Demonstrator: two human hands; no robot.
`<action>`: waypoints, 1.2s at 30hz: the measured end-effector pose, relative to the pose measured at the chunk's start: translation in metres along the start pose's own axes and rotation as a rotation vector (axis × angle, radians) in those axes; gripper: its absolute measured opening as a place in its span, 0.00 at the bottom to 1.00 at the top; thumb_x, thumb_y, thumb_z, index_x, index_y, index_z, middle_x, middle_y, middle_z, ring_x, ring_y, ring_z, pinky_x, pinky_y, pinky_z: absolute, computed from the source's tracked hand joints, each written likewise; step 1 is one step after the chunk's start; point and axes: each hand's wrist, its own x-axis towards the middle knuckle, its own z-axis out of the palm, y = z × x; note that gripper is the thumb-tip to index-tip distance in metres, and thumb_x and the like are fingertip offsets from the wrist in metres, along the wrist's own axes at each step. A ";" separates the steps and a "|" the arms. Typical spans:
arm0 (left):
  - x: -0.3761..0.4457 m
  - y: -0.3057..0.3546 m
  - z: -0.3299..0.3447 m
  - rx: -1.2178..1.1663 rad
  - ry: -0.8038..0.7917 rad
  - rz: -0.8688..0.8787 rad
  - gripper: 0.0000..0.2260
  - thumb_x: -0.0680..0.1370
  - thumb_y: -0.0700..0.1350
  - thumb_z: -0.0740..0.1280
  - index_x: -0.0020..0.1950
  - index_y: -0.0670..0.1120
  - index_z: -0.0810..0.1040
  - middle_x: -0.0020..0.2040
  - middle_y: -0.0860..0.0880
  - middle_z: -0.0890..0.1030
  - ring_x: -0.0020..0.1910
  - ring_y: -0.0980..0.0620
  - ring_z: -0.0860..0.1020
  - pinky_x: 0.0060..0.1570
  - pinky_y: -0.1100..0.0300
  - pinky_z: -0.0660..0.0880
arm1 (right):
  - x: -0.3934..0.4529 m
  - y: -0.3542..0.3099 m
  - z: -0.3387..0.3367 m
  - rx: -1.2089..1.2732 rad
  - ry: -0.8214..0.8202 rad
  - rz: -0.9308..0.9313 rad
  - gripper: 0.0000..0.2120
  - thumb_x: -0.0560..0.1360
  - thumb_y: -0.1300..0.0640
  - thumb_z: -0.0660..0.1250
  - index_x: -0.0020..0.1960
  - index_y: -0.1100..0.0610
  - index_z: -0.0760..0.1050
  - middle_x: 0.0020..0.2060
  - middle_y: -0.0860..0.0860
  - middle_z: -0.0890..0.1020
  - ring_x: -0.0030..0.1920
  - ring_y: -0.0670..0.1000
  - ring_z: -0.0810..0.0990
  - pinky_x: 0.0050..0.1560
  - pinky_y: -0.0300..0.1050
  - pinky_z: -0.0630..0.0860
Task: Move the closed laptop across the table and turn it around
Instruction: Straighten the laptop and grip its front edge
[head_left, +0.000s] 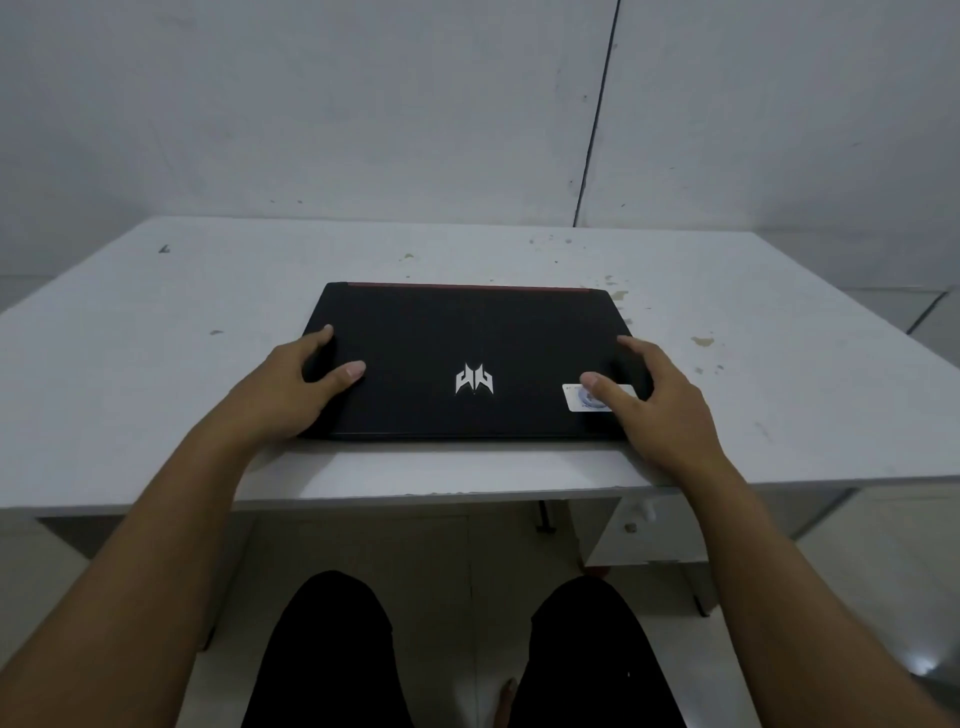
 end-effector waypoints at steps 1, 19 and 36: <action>0.000 0.004 -0.002 0.068 -0.002 -0.019 0.36 0.77 0.66 0.66 0.83 0.57 0.59 0.81 0.49 0.64 0.76 0.44 0.66 0.70 0.48 0.64 | 0.003 0.001 0.000 0.019 0.017 0.032 0.33 0.75 0.36 0.70 0.76 0.45 0.68 0.70 0.45 0.76 0.62 0.45 0.76 0.54 0.37 0.68; 0.009 0.022 0.010 0.480 0.063 -0.151 0.39 0.72 0.80 0.46 0.81 0.66 0.53 0.72 0.38 0.69 0.65 0.33 0.74 0.55 0.44 0.71 | 0.055 -0.007 0.001 -0.448 -0.109 0.148 0.43 0.72 0.23 0.55 0.80 0.44 0.63 0.69 0.51 0.79 0.66 0.59 0.76 0.56 0.53 0.71; -0.017 0.015 0.007 0.371 0.158 -0.135 0.36 0.74 0.77 0.52 0.80 0.65 0.60 0.70 0.38 0.68 0.59 0.35 0.77 0.49 0.48 0.69 | 0.022 -0.002 -0.009 -0.250 0.047 0.095 0.36 0.71 0.28 0.65 0.74 0.46 0.74 0.67 0.49 0.80 0.64 0.55 0.78 0.51 0.47 0.68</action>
